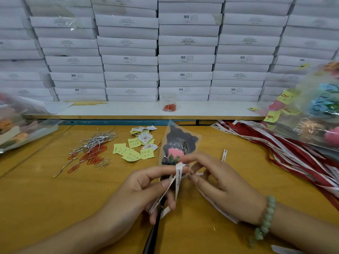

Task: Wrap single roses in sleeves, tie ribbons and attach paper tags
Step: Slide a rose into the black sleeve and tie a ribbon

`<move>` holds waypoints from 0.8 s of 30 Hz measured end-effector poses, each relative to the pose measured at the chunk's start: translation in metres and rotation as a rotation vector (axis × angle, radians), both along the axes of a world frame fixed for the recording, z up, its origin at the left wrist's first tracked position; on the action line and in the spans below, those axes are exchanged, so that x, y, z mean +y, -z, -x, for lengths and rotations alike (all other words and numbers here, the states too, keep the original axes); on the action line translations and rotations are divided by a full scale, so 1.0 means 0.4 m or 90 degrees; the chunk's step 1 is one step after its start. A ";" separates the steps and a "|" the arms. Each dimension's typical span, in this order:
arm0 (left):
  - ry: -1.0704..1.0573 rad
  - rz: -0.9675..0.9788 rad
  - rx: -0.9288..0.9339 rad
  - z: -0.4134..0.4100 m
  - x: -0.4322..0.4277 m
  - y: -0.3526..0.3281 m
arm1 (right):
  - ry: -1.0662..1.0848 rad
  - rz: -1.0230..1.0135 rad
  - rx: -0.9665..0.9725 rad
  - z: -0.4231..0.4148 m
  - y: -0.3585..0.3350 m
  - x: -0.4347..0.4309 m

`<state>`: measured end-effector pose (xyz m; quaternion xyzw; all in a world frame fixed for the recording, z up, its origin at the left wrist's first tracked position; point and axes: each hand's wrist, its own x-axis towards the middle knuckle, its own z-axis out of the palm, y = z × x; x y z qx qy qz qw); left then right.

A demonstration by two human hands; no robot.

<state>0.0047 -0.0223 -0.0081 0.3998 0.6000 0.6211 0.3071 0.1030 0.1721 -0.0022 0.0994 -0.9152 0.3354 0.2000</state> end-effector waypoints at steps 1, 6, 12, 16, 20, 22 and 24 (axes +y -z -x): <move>0.005 -0.004 -0.013 0.000 -0.001 -0.001 | 0.007 0.011 0.014 0.000 0.000 0.001; 0.036 -0.007 -0.053 -0.005 -0.005 -0.005 | 0.009 0.037 0.065 -0.002 -0.005 0.003; 0.022 0.034 -0.012 -0.013 -0.007 -0.006 | 0.009 0.086 0.060 0.005 -0.005 -0.001; 0.020 0.046 0.017 -0.015 -0.011 -0.010 | 0.029 0.165 0.082 0.003 -0.016 -0.001; 0.027 0.049 0.027 -0.017 -0.010 -0.013 | 0.048 0.253 0.128 0.003 -0.037 0.004; 0.037 0.060 0.047 -0.018 -0.006 -0.012 | 0.034 0.295 0.131 0.003 -0.043 0.002; 0.052 0.058 0.059 -0.019 -0.001 -0.009 | 0.032 0.322 0.132 0.002 -0.043 0.000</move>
